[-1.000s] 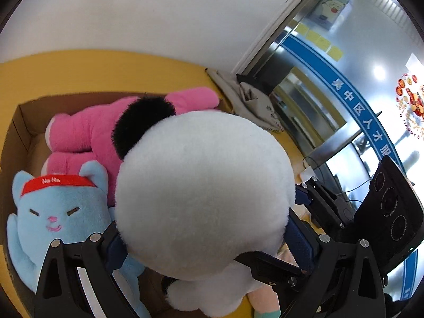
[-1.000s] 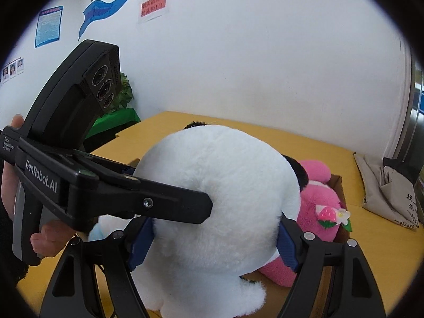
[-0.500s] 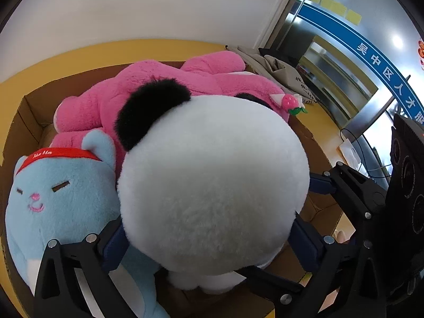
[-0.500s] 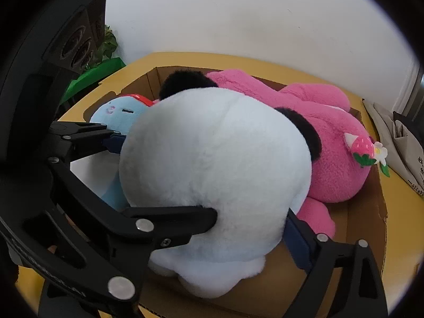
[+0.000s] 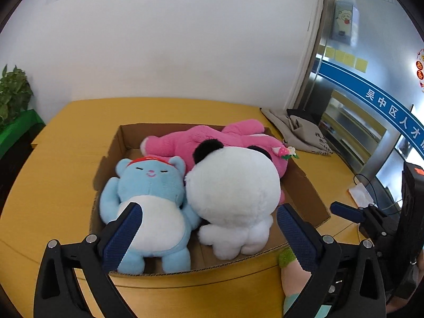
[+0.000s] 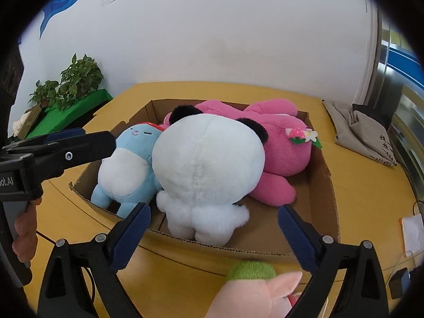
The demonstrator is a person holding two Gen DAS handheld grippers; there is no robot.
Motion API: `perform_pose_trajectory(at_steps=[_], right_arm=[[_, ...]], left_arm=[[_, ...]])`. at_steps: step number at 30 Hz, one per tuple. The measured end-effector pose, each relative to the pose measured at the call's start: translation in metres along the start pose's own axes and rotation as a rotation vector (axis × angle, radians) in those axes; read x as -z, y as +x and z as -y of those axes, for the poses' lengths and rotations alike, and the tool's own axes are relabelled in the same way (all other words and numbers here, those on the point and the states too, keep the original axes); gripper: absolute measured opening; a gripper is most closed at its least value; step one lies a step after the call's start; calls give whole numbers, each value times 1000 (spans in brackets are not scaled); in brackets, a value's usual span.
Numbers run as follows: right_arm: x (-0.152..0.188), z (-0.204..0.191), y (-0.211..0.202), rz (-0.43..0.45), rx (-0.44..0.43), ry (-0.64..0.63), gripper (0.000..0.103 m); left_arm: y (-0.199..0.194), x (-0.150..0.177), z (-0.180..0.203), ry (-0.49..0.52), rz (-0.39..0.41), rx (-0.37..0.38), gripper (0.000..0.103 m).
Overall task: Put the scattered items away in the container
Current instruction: 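Lower the panda into the box and open both grippers, then move the right gripper onto the pink pig plush in teal shirt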
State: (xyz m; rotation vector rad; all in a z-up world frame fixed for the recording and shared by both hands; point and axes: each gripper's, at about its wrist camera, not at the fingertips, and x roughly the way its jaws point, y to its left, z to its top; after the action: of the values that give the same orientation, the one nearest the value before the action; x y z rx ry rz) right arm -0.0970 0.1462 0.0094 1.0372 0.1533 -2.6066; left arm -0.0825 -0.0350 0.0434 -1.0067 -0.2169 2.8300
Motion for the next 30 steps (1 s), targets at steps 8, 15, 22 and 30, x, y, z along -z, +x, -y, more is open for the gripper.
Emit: perform_pose_trajectory(at_steps=[8, 15, 22, 30], right_arm=[[15, -16, -35, 38, 71, -25, 98], [24, -22, -46, 39, 84, -23, 98], [29, -24, -54, 37, 107, -27, 98], [32, -22, -59, 40, 122, -23, 98]], left_arm=[[-28, 32, 5, -39, 25, -124, 103], [-38, 46, 16, 1, 12, -112, 103], [-43, 53, 18, -5, 1, -100, 103], [-47, 55, 20, -6, 2, -81, 103]])
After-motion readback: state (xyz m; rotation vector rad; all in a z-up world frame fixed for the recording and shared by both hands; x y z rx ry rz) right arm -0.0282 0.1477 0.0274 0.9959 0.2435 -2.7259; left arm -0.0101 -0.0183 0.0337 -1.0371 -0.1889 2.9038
